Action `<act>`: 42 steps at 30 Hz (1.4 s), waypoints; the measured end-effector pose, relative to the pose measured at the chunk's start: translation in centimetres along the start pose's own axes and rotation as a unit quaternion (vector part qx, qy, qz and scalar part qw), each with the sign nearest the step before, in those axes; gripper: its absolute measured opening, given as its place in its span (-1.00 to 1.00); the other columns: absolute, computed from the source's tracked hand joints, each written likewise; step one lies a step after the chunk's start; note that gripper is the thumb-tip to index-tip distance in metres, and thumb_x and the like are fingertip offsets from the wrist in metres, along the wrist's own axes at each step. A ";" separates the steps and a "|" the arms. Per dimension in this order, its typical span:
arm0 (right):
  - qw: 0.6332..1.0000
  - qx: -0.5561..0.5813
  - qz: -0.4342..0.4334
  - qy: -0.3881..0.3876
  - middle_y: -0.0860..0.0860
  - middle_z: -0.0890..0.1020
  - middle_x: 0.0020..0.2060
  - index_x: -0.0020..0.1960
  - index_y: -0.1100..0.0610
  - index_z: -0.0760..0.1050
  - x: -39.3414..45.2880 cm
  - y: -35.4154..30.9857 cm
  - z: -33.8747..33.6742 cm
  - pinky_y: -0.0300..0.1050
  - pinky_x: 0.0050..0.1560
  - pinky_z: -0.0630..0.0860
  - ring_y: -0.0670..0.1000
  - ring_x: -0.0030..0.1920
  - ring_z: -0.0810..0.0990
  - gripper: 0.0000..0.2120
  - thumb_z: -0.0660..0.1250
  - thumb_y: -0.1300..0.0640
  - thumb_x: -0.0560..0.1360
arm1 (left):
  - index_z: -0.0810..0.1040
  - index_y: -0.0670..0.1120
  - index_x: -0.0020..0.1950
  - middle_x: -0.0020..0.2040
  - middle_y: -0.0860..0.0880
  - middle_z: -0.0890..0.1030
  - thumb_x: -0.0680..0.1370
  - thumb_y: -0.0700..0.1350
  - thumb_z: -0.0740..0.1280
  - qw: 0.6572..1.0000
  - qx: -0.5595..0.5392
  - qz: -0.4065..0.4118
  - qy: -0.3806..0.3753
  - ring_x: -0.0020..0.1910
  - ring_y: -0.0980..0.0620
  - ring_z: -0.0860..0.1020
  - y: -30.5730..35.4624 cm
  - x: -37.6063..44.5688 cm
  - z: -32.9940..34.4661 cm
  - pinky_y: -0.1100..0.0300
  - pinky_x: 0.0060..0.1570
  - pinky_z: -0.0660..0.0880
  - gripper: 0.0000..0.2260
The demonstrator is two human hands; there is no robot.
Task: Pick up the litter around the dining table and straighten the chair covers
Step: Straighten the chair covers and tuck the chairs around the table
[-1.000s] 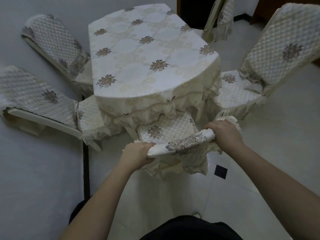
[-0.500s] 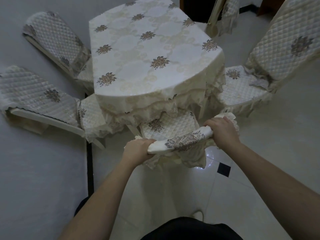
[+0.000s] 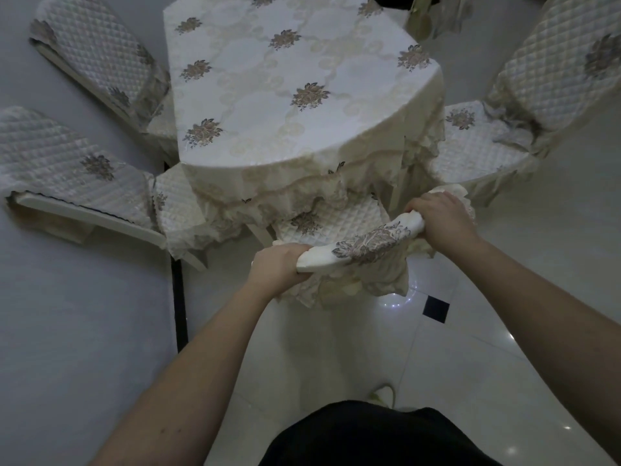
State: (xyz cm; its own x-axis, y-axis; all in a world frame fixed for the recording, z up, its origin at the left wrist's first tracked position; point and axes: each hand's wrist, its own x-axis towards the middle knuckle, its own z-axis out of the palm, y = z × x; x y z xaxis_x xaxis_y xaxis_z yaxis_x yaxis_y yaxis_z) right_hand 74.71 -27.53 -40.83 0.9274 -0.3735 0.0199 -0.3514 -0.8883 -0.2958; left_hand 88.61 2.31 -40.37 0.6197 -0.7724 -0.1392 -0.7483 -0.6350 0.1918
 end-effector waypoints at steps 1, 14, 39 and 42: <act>1.000 -0.002 -0.001 0.001 0.10 0.63 -0.08 -0.01 0.09 0.61 0.0 0.0 0.0 0.09 0.17 0.30 0.20 0.04 0.54 -0.65 0.55 0.24 0.23 | 0.52 0.25 0.23 0.05 0.11 0.64 0.45 0.14 0.37 1.000 -0.002 0.002 0.000 0.03 0.01 0.58 0.0 0.0 -0.1 0.18 -0.20 0.34 -0.66; 0.999 -0.029 0.005 -0.028 0.04 0.58 -0.01 0.06 0.01 0.58 -0.5 -0.7 -1.2 0.02 0.20 0.26 0.13 0.11 0.50 -0.60 0.56 0.12 0.25 | 0.56 0.23 0.18 0.01 0.08 0.66 0.42 0.15 0.40 0.999 -0.025 -0.038 -0.016 0.01 -0.06 0.58 0.8 -0.6 -0.5 0.15 -0.19 0.37 -0.68; 0.995 -0.069 0.052 -0.058 -0.02 0.49 0.11 0.17 -0.08 0.48 -0.7 -1.7 -0.5 0.02 0.27 0.20 0.05 0.21 0.39 -0.54 0.52 0.10 0.31 | 0.62 0.16 0.17 -0.02 0.03 0.68 0.21 0.39 0.09 1.000 -0.015 -0.003 -0.003 -0.02 -0.11 0.62 -0.8 0.1 -0.7 0.12 -0.20 0.45 -0.34; 0.996 -0.067 0.040 -0.052 -0.01 0.50 0.10 0.17 -0.07 0.48 -0.8 -1.3 -0.5 0.03 0.28 0.20 0.06 0.20 0.41 -0.53 0.52 0.07 0.31 | 0.61 0.21 0.14 -0.02 0.06 0.68 0.19 0.38 0.11 0.999 -0.019 -0.019 0.019 -0.02 -0.09 0.62 -0.4 -0.2 -0.7 0.12 -0.19 0.44 -0.37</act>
State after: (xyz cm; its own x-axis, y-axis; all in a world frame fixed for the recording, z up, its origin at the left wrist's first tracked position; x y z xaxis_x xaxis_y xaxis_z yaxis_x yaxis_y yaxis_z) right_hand 74.34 -26.14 -40.00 0.9018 -0.4208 -0.0986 -0.4318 -0.8872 -0.1626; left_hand 88.95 2.67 -39.74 0.6569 -0.7459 -0.1096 -0.7151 -0.6625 0.2231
